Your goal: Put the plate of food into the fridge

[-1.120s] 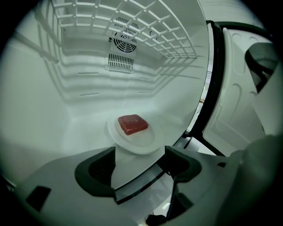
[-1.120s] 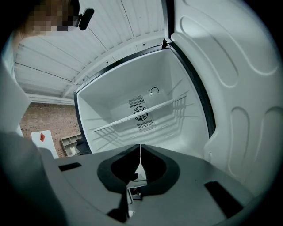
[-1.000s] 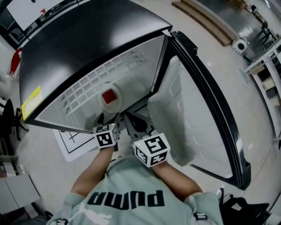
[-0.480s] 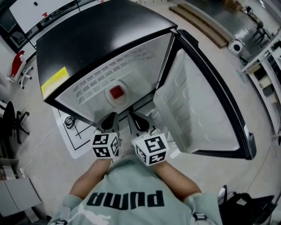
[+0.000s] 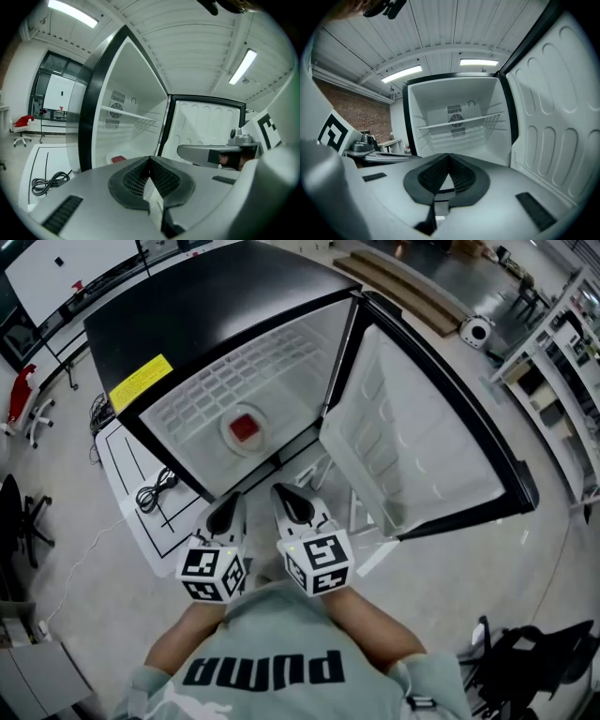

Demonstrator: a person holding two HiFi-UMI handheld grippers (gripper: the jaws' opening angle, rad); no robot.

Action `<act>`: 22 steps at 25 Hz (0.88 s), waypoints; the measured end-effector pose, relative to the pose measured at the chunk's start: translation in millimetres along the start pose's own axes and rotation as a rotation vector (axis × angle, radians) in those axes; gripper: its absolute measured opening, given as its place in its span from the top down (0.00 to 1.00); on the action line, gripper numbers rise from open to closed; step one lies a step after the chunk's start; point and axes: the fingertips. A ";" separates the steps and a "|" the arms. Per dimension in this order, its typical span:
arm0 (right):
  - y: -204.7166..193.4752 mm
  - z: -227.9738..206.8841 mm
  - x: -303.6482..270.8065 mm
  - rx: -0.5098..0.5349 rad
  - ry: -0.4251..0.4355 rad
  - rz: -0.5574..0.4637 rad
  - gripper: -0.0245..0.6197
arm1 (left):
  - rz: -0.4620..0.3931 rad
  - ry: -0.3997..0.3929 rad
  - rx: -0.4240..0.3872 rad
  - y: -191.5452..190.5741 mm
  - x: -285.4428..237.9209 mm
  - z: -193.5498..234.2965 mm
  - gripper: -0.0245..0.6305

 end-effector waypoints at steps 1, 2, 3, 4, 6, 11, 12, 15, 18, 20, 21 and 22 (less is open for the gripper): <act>-3.9 4.1 3.6 -0.004 -0.009 0.004 0.95 | 0.001 -0.008 0.002 -1.7 6.6 0.2 0.96; -7.9 8.3 7.0 -0.010 -0.018 0.007 0.95 | 0.004 -0.013 0.005 -3.9 12.8 1.1 0.96; -11.2 12.1 10.3 -0.017 -0.027 0.007 0.95 | 0.006 -0.016 0.007 -6.1 18.2 2.4 0.96; -13.5 15.4 13.5 -0.023 -0.036 0.006 0.95 | 0.007 -0.018 0.008 -8.1 23.0 3.7 0.96; -15.7 21.6 20.0 -0.026 -0.056 0.004 0.95 | 0.012 -0.027 0.012 -11.3 31.5 5.1 0.96; -11.4 38.9 34.8 -0.002 -0.081 -0.004 0.95 | 0.008 -0.059 0.008 -11.8 51.9 0.9 0.96; -10.1 41.8 37.5 0.004 -0.082 -0.006 0.95 | 0.004 -0.064 0.007 -10.8 54.8 -0.5 0.96; -9.4 47.8 45.5 0.017 -0.085 -0.008 0.95 | -0.008 -0.082 0.010 -7.0 62.5 -6.0 0.96; -9.1 51.1 54.5 0.025 -0.089 -0.011 0.95 | -0.018 -0.098 0.006 -4.6 71.3 -15.2 0.96; -9.0 53.4 61.6 0.032 -0.087 -0.014 0.95 | -0.023 -0.105 0.002 -3.9 77.5 -22.5 0.96; -9.5 54.7 65.9 0.033 -0.086 -0.016 0.95 | -0.023 -0.107 0.002 -4.3 81.0 -26.2 0.96; -10.1 55.8 70.9 0.033 -0.086 -0.017 0.95 | -0.024 -0.109 0.001 -4.9 84.8 -30.4 0.96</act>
Point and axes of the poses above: the fingertips, and each gripper's own axes: x backward along the fingers, z to its left, y out of its top, and after that the axes turned 13 degrees about y, right-handed
